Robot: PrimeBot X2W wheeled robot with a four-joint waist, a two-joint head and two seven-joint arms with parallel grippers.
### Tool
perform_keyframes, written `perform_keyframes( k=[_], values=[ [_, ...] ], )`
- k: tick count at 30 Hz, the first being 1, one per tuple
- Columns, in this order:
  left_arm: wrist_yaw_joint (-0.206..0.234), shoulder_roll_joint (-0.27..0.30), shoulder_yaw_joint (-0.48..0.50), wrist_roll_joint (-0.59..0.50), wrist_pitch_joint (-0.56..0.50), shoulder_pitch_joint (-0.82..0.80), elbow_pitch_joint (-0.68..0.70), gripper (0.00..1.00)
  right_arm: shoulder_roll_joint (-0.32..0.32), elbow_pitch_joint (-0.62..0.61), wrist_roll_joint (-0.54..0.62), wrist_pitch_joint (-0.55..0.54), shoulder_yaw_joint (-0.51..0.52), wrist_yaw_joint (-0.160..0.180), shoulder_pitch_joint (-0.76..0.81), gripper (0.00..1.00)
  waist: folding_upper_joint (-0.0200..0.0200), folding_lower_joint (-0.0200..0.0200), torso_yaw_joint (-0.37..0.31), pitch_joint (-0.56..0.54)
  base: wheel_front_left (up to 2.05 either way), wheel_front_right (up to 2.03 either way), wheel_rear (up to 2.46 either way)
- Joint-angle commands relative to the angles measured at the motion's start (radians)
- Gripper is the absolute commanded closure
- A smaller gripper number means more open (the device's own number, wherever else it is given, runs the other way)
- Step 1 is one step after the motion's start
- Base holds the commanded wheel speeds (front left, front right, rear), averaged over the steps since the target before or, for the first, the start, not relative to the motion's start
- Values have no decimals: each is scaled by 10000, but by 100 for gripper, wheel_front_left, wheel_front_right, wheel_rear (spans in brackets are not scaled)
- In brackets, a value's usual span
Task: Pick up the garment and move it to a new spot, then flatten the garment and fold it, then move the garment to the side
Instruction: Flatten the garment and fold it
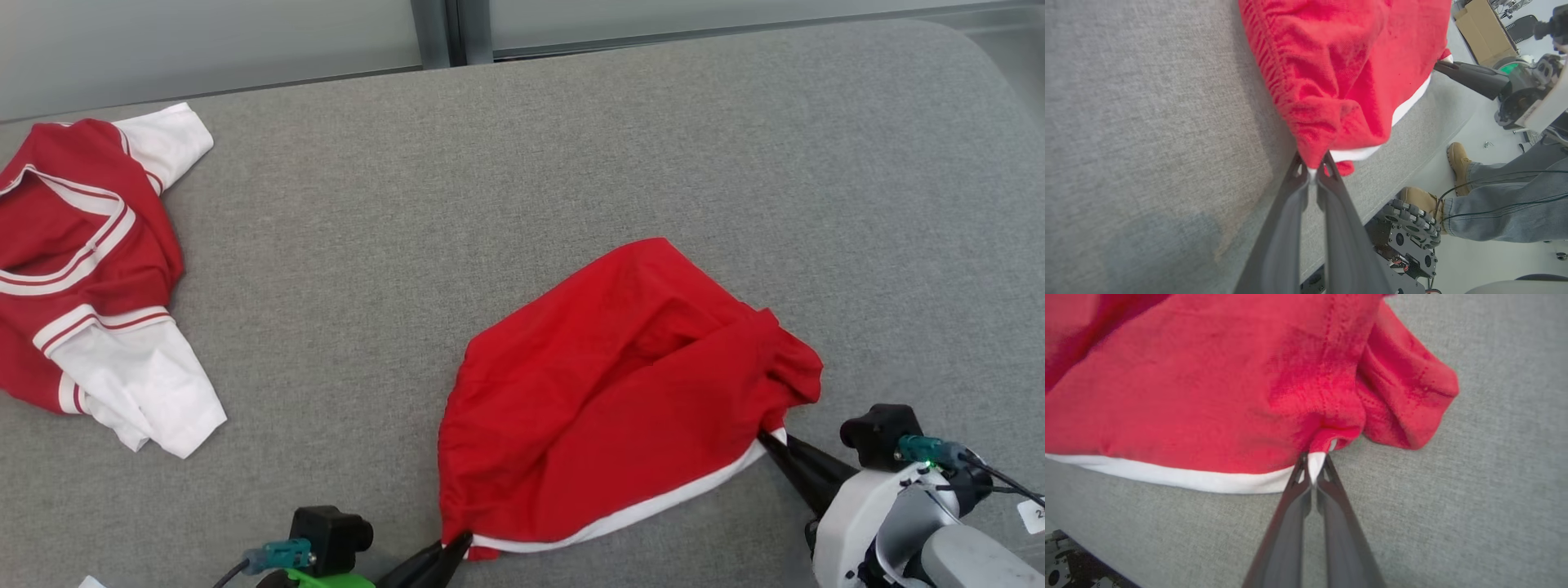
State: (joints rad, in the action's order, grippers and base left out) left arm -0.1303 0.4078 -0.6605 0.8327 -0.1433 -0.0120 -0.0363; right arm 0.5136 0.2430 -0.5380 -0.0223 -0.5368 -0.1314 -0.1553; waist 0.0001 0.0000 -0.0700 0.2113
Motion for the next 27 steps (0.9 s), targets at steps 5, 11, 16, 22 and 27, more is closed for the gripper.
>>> perform_keyframes(
  k=[5,11,16,22,27],
  values=[
    [139,541,421,63,266,3,1372,100,-7,-1771,-1006,489,1101,16,263,100,-1,0,-106,130,0,0,0],
    [329,1647,1168,-66,-478,-821,4059,100,65,-4526,-2009,207,2500,14,-375,100,-1,0,-36,927,0,0,0],
    [183,2019,1829,493,-1748,-3395,4730,100,-346,-5181,-2476,-444,3281,9,-2583,100,-1,0,370,2262,0,0,0],
    [71,1574,2255,570,-2929,-8115,2716,100,-1467,-3238,-1571,-1159,3512,9,-7083,100,-1,0,874,3728,0,0,0],
    [45,775,2457,-371,-2526,-11882,-73,100,-3157,-582,-54,-444,4215,9,-11022,100,-1,0,1017,4710,0,0,0]
  ],
)
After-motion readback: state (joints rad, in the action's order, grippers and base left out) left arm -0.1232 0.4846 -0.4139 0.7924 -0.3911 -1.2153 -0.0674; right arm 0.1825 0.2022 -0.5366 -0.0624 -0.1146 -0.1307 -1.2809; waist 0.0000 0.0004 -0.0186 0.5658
